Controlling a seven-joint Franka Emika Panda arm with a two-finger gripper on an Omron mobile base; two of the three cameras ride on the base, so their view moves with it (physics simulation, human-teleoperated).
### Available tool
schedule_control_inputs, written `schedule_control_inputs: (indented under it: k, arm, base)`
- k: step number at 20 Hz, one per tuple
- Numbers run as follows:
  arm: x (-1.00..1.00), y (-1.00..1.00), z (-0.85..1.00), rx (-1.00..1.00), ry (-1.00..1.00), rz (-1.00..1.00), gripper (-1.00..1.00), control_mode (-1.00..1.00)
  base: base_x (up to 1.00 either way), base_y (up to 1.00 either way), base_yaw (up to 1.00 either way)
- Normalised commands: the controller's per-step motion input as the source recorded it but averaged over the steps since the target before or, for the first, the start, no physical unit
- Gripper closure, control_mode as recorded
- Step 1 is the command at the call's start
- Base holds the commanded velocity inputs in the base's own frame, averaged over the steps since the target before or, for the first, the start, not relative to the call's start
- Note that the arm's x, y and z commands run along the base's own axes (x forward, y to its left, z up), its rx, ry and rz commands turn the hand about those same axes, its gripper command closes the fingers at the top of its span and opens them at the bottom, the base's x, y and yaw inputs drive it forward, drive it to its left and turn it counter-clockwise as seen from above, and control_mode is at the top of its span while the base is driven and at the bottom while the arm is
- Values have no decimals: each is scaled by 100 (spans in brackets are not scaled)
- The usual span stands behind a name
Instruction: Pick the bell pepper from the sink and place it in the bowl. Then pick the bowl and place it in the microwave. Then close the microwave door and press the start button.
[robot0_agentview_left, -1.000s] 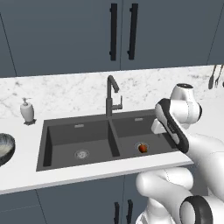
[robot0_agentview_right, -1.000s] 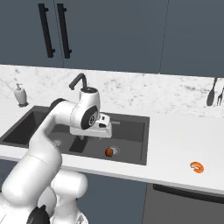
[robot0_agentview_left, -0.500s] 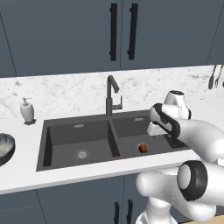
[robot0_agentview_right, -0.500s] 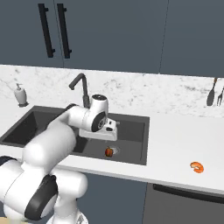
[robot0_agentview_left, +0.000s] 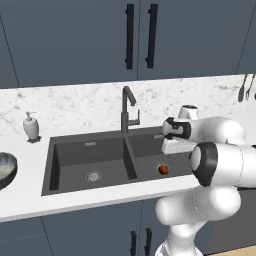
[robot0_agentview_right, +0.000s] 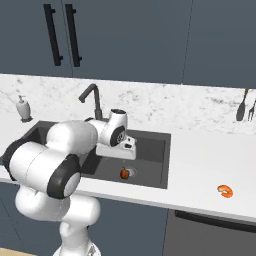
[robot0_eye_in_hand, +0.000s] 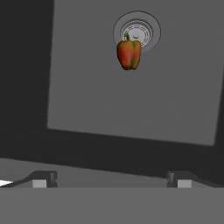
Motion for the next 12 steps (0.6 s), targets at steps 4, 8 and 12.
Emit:
schedule_control_inputs:
  k: [4,8,12]
  arm:
    - [36,0,-29,0,12,0,-100,-100]
    - [44,0,-38,0,4,0,-100,-100]
    - [9,0,-44,0,0,1,-100,-100]
  base:
    - [0,0,0]
    - [0,0,0]
    - [0,0,0]
